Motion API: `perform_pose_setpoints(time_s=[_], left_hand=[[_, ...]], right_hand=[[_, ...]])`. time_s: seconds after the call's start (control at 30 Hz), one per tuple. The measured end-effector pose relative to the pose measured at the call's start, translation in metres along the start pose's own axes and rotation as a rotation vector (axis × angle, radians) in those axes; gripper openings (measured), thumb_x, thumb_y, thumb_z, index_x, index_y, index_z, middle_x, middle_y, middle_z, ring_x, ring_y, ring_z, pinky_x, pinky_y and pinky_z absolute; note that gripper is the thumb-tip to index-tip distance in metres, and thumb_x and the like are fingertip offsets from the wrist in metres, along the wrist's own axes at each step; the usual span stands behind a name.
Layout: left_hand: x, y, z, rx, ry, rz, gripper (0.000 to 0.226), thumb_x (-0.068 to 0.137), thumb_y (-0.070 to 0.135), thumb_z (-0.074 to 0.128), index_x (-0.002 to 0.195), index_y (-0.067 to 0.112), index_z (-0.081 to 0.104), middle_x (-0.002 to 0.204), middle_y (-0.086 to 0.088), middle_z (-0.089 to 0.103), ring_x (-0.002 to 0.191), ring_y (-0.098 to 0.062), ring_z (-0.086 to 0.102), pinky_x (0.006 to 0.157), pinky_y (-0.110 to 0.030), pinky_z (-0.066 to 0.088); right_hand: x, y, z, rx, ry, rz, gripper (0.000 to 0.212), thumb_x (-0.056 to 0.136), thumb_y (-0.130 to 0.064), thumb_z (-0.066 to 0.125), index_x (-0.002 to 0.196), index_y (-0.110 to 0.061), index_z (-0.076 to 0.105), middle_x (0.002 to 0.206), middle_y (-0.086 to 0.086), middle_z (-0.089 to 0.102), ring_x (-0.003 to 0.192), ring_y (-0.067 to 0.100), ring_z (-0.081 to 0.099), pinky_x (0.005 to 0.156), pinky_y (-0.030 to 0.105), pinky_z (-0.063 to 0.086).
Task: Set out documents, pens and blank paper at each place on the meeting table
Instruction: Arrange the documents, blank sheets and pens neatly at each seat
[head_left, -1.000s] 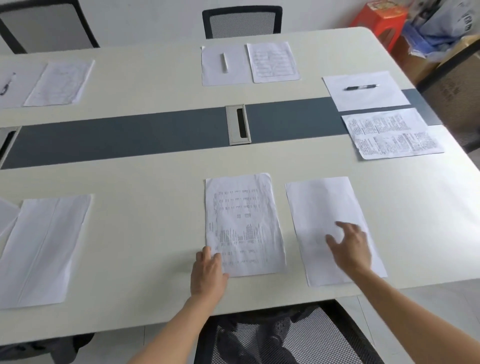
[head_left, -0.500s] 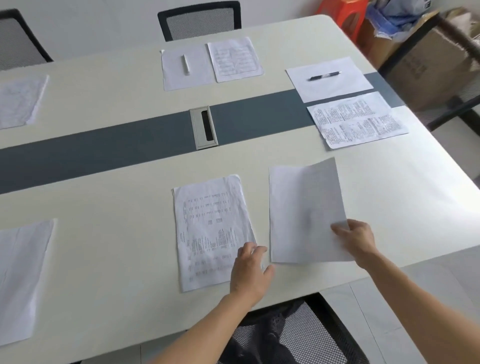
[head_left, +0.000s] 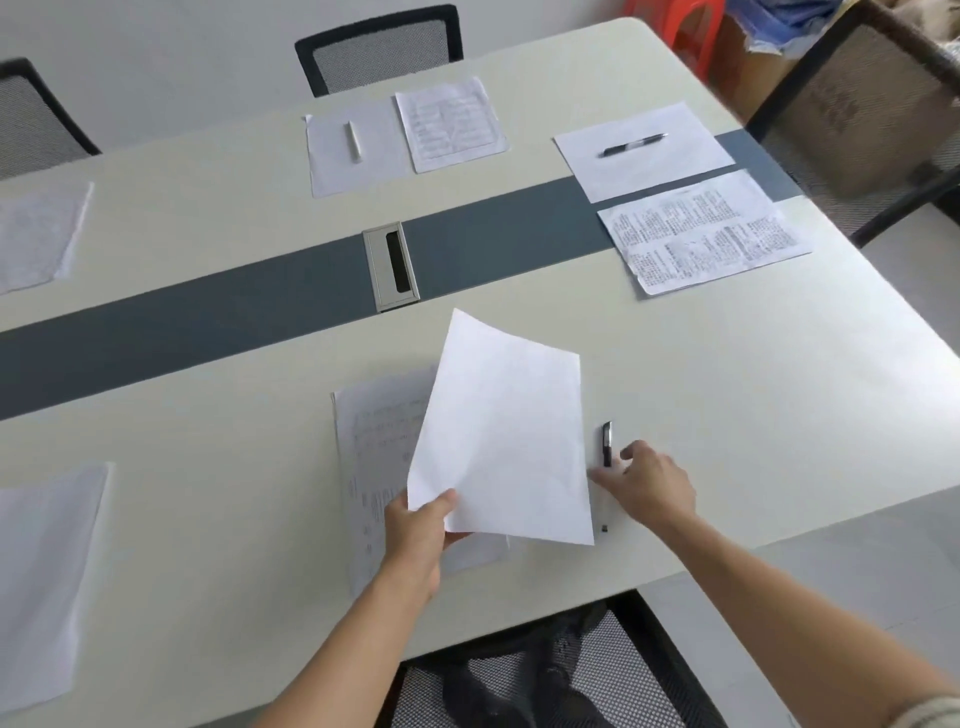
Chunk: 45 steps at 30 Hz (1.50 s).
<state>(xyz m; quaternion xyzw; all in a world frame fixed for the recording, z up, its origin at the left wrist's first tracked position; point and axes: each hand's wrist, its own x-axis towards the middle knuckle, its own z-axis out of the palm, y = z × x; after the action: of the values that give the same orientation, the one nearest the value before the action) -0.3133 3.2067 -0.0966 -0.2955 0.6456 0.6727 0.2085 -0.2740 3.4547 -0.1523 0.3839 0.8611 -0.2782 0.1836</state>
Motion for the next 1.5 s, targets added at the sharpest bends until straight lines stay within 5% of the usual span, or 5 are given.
perform_pose_setpoints(time_s=[0.5, 0.83, 1.0, 1.27, 1.5], left_hand=[[-0.015, -0.072, 0.081, 0.122, -0.122, -0.354, 0.039, 0.082, 0.02, 0.073, 0.112, 0.001, 0.055, 0.099, -0.014, 0.067, 0.065, -0.025, 0.069, 0.067, -0.039, 0.062], [0.005, -0.086, 0.024, 1.48, -0.297, 0.792, 0.026, 0.085, 0.005, 0.057, 0.111, 0.006, 0.062, 0.133, -0.014, 0.049, 0.126, -0.031, 0.047, 0.101, -0.038, 0.048], [0.003, -0.1, 0.043, 1.77, -0.445, 0.914, 0.049, 0.083, 0.007, 0.054, 0.131, 0.002, 0.045, 0.148, -0.026, 0.029, 0.14, -0.041, 0.023, 0.118, -0.048, 0.02], [0.005, -0.097, 0.041, 1.882, -0.446, 0.889, 0.057, 0.084, 0.006, 0.051, 0.139, 0.0, 0.037, 0.152, -0.025, 0.02, 0.142, -0.039, 0.017, 0.12, -0.047, 0.012], [-0.001, -0.093, 0.038, 1.84, -0.477, 0.866, 0.059, 0.085, 0.002, 0.048, 0.142, -0.001, 0.032, 0.154, -0.024, 0.015, 0.144, -0.038, 0.012, 0.121, -0.046, 0.012]], right_hand=[[0.018, 0.025, -0.026, -0.168, 0.129, -0.32, 0.022, 0.091, -0.032, 0.054, 0.108, -0.02, 0.061, 0.131, 0.0, 0.056, 0.127, 0.022, 0.045, 0.087, 0.037, 0.043], [0.049, 0.016, 0.023, -0.498, 0.008, -0.634, 0.029, 0.096, -0.03, 0.042, 0.116, -0.012, 0.055, 0.157, 0.004, 0.025, 0.146, 0.026, 0.018, 0.11, 0.041, 0.032], [0.037, -0.002, 0.014, -0.408, -0.024, -0.522, 0.027, 0.097, -0.033, 0.048, 0.117, -0.019, 0.059, 0.157, 0.003, 0.027, 0.146, 0.024, 0.02, 0.111, 0.037, 0.028], [0.04, -0.029, 0.01, -0.043, -0.047, -0.22, 0.017, 0.085, -0.033, 0.063, 0.093, -0.018, 0.068, 0.083, 0.003, 0.071, 0.067, 0.023, 0.064, 0.057, 0.027, 0.045], [0.045, -0.042, 0.017, 0.045, -0.035, -0.173, 0.017, 0.081, -0.031, 0.069, 0.085, -0.015, 0.069, 0.082, 0.005, 0.071, 0.081, 0.025, 0.063, 0.064, 0.028, 0.044]])
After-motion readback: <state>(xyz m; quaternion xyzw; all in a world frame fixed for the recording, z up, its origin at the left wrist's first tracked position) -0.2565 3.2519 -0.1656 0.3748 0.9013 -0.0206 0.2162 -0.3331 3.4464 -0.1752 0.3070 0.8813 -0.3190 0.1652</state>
